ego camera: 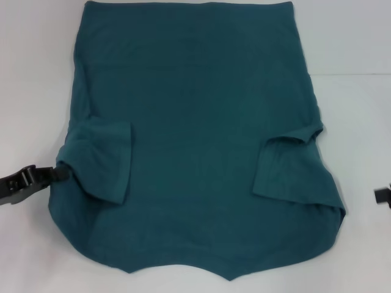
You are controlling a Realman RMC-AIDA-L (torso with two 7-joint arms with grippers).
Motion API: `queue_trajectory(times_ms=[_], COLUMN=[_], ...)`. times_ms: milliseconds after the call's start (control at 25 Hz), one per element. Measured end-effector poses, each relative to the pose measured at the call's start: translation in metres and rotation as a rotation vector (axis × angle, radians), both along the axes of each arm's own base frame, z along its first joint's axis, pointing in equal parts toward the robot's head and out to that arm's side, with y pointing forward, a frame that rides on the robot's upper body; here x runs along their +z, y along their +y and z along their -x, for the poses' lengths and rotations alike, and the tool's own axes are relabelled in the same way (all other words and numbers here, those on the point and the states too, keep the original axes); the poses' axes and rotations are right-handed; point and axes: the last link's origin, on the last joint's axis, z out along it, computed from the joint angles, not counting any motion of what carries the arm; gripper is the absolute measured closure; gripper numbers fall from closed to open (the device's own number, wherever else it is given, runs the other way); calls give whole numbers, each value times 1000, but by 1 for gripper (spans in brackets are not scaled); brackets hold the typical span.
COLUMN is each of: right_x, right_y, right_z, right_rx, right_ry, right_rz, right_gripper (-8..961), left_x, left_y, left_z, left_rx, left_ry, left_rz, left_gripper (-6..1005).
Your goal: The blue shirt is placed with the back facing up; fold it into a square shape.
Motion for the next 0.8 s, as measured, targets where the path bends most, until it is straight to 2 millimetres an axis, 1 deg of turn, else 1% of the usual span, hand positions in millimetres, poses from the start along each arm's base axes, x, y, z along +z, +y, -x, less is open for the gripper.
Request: queue_trajectory(times_ms=[120, 280, 480, 600, 800], right_x=[1, -5, -21, -33, -48], right_y=[-6, -6, 3, 7, 16], right_z=[-5, -7, -7, -1, 7], right_rx=[-9, -13, -11, 10, 34], right_ry=[-31, -56, -77, -76, -86], right_rz=[39, 58, 13, 11, 2], right_gripper=[367, 377, 389, 397, 410], left_x=[0, -1, -1, -1, -2], left_y=[3, 4, 4, 4, 4], left_z=[0, 0, 0, 0, 1], left_rx=[5, 8, 11, 12, 18], left_ry=[4, 8, 6, 6, 9], left_rz=[-4, -5, -8, -10, -13], left_gripper=[977, 977, 977, 977, 977])
